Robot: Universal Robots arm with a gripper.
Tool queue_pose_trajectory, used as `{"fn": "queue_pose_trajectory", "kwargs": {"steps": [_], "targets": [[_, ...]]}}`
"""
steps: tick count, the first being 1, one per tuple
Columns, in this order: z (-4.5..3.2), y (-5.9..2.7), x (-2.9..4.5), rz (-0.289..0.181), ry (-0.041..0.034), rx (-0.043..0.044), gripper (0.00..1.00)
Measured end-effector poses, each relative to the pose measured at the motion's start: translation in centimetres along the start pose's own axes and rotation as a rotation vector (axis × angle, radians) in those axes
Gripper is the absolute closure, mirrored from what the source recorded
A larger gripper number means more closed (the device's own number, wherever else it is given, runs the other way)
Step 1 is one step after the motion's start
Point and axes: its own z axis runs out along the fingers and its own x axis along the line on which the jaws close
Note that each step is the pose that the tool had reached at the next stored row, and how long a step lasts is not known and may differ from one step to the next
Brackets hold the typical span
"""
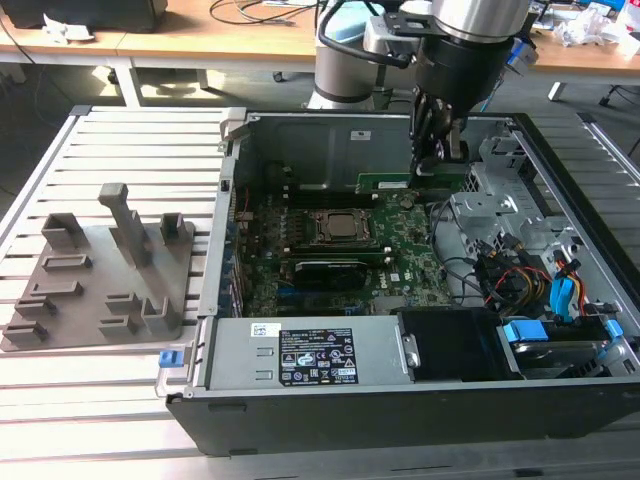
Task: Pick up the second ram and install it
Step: 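Pick up the second ram and move it above second insertion slot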
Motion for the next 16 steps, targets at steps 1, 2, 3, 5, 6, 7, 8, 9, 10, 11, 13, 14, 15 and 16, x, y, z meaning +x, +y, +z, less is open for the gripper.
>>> {"fn": "queue_pose_trajectory", "kwargs": {"steps": [1,2,3,5,6,7,8,9,10,11,13,14,15,16], "targets": [[0.13,-0.34,-0.02,0.0,0.0,-0.0004,0.86],[0.25,-0.68,-0.05,0.0,0.0,-0.0008,0.86],[0.38,-1.02,-0.07,0.0,0.0001,-0.0012,0.86],[0.73,-1.94,-0.14,0.0,0.0,-0.0023,0.86],[0.88,-2.33,-0.17,0.0,0.0,-0.0028,0.86],[1.05,-2.51,-0.19,0.0,0.0001,-0.003,0.86],[1.16,-2.52,-0.25,0.0,0.0008,-0.003,0.86],[1.24,-2.52,-0.35,0.0,0.0009,-0.003,0.86],[1.32,-2.52,-0.39,0.0,0.0007,-0.003,0.86],[1.32,-2.52,-0.4,0.0,0.0009,-0.003,0.86],[1.33,-2.52,-0.4,0.0,0.0009,-0.003,0.86],[1.33,-2.52,-0.4,0.0,0.0009,-0.003,0.86],[1.34,-2.46,-0.4,0.0,0.0008,-0.003,0.86],[1.36,-1.8,-0.4,0.0,0.0007,-0.003,0.86]]}}
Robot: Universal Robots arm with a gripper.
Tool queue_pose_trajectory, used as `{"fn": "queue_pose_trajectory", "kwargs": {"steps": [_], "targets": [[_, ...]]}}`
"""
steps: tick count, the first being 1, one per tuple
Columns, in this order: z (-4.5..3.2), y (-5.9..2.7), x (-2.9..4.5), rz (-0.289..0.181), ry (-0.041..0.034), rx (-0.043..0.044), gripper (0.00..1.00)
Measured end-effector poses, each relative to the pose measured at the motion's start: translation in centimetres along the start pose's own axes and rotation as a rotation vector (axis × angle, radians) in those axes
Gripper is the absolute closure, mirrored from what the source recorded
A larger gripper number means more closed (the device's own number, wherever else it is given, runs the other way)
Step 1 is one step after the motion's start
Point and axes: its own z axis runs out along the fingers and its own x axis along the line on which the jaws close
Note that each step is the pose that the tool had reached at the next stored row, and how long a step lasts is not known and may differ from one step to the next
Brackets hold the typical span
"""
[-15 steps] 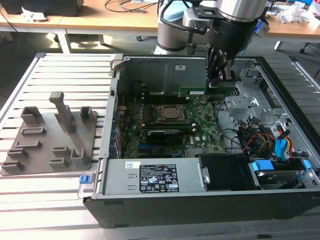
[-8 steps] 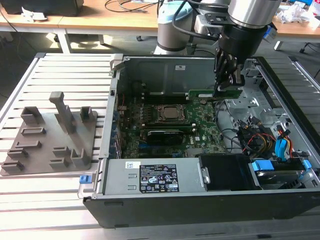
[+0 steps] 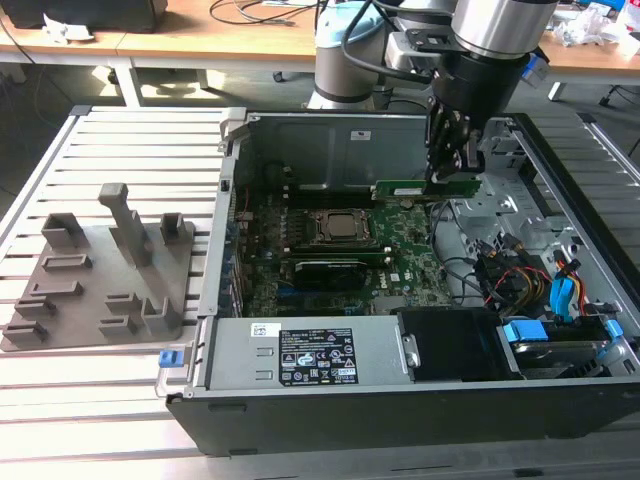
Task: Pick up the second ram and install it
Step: 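Pick up the second ram and move it above second insertion slot, then insert the second ram into the second slot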
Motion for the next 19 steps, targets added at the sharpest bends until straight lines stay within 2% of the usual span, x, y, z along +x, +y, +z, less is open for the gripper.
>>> {"fn": "queue_pose_trajectory", "kwargs": {"steps": [2,3,4,6,7,17,19], "targets": [[0.04,0.97,0.01,0.0,0.0001,0.0,0.86],[0.11,1.77,0.02,0.0,0.0001,0.0,0.86],[0.22,2.96,0.03,0.0,0.0002,0.0,0.86],[0.37,3.91,0.04,0.0,-0.0001,0.0001,0.86],[0.59,5.02,0.05,0.0,0.0,0.0,0.86],[0.63,5.13,0.05,0.0,0.0001,0.0,0.86],[0.84,5.13,0.05,0.0,0.0001,-0.0006,0.86]]}}
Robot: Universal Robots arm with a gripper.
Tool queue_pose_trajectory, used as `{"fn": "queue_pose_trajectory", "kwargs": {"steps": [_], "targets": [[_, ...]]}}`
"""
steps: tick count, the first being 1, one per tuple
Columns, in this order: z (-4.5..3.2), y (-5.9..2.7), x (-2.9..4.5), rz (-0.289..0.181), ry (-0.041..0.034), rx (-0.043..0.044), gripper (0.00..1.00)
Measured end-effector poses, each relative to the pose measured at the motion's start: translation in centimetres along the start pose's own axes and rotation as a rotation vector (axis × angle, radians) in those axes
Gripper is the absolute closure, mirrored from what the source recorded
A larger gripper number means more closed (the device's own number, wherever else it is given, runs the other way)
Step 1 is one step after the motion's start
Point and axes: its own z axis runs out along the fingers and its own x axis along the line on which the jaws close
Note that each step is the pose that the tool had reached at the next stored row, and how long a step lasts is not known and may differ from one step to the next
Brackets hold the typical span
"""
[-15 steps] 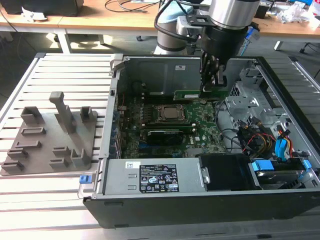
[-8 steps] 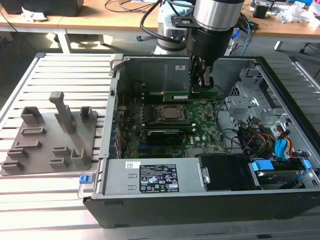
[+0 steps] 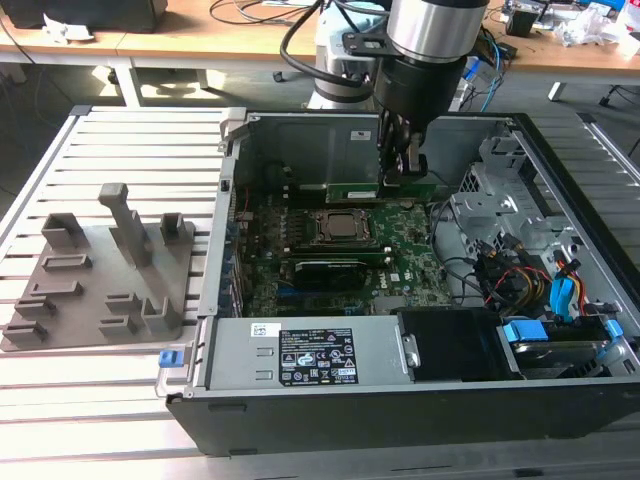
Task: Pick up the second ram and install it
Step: 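Insert the second ram into the second slot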
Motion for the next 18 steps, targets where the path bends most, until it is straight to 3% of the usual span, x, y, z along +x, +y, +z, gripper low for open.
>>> {"fn": "queue_pose_trajectory", "kwargs": {"steps": [2,4,6,18], "targets": [[0.37,-0.02,0.01,0.0,0.0001,-0.0002,0.86],[1.5,-0.05,0.03,0.0,-0.0001,-0.0014,0.86],[2.1,-0.07,0.04,0.0,-0.0003,-0.0019,0.86],[4.37,-0.15,0.08,0.0,-0.0001,-0.002,0.86]]}}
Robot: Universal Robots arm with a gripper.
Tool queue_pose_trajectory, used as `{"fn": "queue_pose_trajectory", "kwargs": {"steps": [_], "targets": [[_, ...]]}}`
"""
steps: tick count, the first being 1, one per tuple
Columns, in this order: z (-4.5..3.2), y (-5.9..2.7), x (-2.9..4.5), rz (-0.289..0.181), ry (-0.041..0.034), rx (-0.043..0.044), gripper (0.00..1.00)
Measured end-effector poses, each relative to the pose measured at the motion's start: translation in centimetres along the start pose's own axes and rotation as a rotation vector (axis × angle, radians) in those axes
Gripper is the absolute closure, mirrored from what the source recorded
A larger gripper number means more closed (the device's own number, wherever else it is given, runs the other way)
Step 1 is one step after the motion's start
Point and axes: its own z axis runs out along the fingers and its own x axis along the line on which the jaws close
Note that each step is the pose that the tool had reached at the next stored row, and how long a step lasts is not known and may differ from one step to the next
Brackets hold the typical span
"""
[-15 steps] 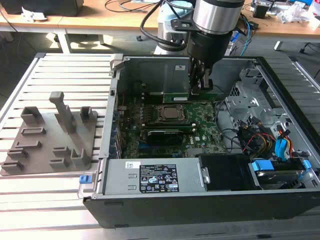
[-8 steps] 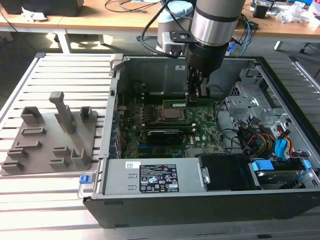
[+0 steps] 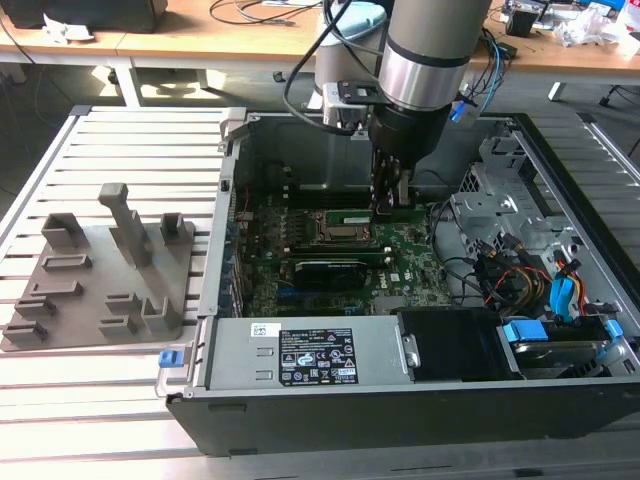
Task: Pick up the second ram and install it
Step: 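Insert the second ram into the second slot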
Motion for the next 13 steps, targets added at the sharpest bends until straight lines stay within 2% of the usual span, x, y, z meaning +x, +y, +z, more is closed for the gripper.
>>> {"fn": "queue_pose_trajectory", "kwargs": {"steps": [3,6,9,11,12,13], "targets": [[0.83,-0.03,0.01,0.0,0.0,0.0,0.86],[1.27,0.06,-0.05,0.0,0.0,-0.0001,0.86],[1.79,0.65,-0.76,0.0,-0.0001,0.0,0.86],[2.27,1.85,-0.92,0.0,0.0001,0.0,0.86],[2.71,2.92,-0.91,0.0,-0.0001,0.0,0.86],[3.01,3.48,-0.9,0.001,-0.0002,0.0001,0.86]]}}
